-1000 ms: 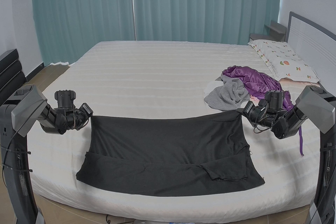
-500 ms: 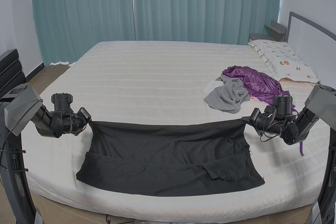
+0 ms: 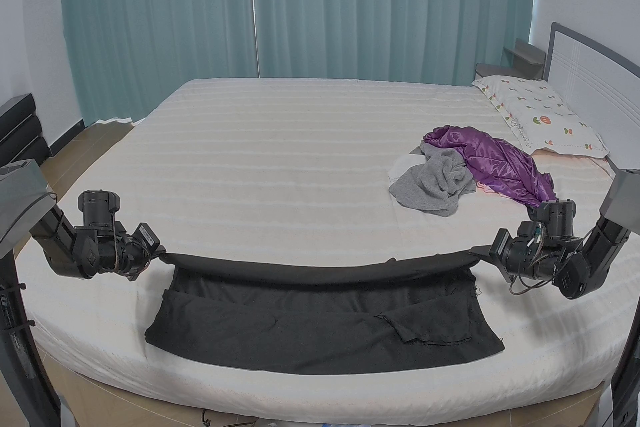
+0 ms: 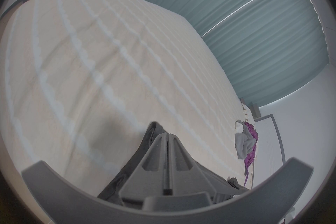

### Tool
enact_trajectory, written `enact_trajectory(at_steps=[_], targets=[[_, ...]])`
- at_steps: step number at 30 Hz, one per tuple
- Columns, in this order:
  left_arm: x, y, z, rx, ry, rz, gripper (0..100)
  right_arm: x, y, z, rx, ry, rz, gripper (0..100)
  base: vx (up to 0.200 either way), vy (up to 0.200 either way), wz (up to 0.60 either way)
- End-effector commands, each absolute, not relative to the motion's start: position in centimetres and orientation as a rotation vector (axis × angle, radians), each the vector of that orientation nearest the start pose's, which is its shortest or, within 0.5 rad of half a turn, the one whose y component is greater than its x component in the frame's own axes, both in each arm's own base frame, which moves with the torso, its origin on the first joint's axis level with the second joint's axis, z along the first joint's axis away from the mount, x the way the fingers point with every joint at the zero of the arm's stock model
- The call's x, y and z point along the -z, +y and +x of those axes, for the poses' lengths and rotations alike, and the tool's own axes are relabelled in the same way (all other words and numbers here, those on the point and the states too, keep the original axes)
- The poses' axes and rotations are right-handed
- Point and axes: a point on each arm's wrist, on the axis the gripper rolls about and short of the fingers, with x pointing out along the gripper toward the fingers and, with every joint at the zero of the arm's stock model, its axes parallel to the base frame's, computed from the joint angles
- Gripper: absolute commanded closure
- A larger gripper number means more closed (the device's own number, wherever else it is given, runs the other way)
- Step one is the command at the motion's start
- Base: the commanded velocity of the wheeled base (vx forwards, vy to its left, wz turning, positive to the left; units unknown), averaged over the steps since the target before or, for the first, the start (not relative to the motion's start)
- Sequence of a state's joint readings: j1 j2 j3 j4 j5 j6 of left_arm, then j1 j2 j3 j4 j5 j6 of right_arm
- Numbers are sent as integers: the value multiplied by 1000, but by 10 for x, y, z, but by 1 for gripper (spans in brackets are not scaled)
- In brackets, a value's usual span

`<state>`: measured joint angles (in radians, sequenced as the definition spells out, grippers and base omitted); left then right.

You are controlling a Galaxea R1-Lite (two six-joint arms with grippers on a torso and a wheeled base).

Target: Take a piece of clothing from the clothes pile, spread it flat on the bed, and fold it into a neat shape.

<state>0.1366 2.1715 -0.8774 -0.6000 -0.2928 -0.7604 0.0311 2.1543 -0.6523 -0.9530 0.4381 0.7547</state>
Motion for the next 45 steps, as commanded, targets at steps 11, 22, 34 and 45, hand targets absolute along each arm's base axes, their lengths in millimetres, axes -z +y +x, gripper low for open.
enact_trajectory(at_steps=[11, 22, 34, 45], targets=[[-12, 37, 321, -112, 799, -820, 100, 5, 19, 306, -225, 831, 711, 100, 0, 0, 0], [-9, 36, 311, -106, 825, -789, 0, 7, 18, 304, -232, 835, 683, 0, 0, 0, 0], [-23, 31, 357, -75, 721, -823, 0, 2, 2, 347, -174, 741, 810, 0, 0, 0, 0], [12, 26, 383, -116, 742, -768, 100, 26, 2, 355, -146, 777, 831, 0, 0, 0, 0]])
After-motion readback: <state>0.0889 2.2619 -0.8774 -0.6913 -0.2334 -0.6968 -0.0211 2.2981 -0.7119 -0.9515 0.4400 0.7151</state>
